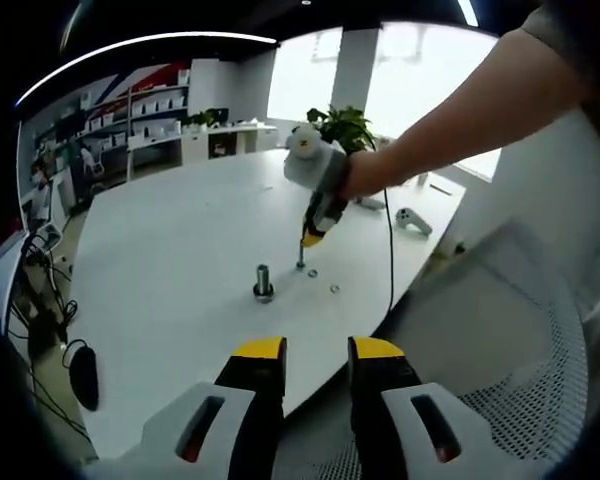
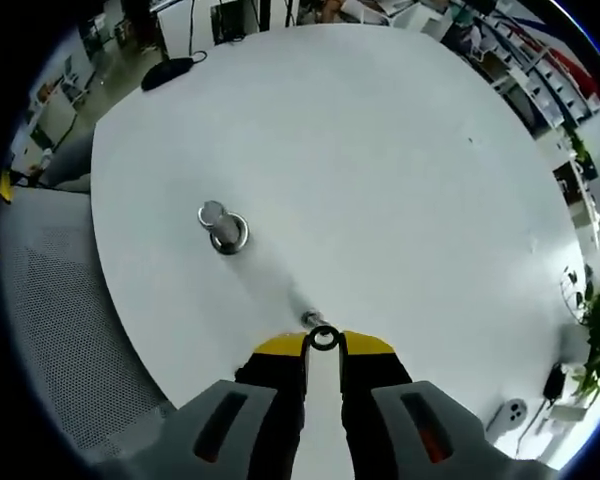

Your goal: Place the washer onto the threaded stud by aligning its center hole with the stud, sliding it down to the base, and recovering from edge contact or off-axis alignment until the washer reaches the visible bottom stop.

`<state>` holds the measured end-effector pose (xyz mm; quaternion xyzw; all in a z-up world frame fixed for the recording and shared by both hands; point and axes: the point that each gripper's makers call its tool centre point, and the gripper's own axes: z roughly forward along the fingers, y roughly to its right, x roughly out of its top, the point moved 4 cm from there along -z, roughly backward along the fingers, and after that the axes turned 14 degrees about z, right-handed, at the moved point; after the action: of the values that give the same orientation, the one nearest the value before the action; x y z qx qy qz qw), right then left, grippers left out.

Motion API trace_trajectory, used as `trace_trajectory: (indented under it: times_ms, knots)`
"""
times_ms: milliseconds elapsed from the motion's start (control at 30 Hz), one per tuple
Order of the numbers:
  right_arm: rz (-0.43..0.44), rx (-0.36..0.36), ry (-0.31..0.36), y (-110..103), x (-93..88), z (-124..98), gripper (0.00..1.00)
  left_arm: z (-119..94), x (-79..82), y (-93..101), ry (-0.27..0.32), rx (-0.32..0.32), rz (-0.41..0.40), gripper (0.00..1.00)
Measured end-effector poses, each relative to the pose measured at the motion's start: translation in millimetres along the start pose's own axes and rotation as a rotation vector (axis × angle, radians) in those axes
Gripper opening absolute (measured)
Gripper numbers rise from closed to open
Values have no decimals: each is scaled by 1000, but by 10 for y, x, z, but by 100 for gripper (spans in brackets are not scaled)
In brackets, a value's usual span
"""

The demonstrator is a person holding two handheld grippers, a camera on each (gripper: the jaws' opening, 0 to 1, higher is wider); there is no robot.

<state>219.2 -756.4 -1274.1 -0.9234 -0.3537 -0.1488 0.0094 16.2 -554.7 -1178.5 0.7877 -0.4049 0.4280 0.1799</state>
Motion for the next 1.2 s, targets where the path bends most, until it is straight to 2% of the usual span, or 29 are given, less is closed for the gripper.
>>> trace_trajectory:
  times_ms: [367,800,1200]
  knots:
    - [-3,18,20,-21,27,8,13,5,-2,1,-4,-1,1,22]
    - [-17,13,10,-9,44,25,13,6,-6,3,-7,-3,0,22]
    - [-30,39,-45,-72,-18,203,13,10,-23,0,-16,0,-2,22]
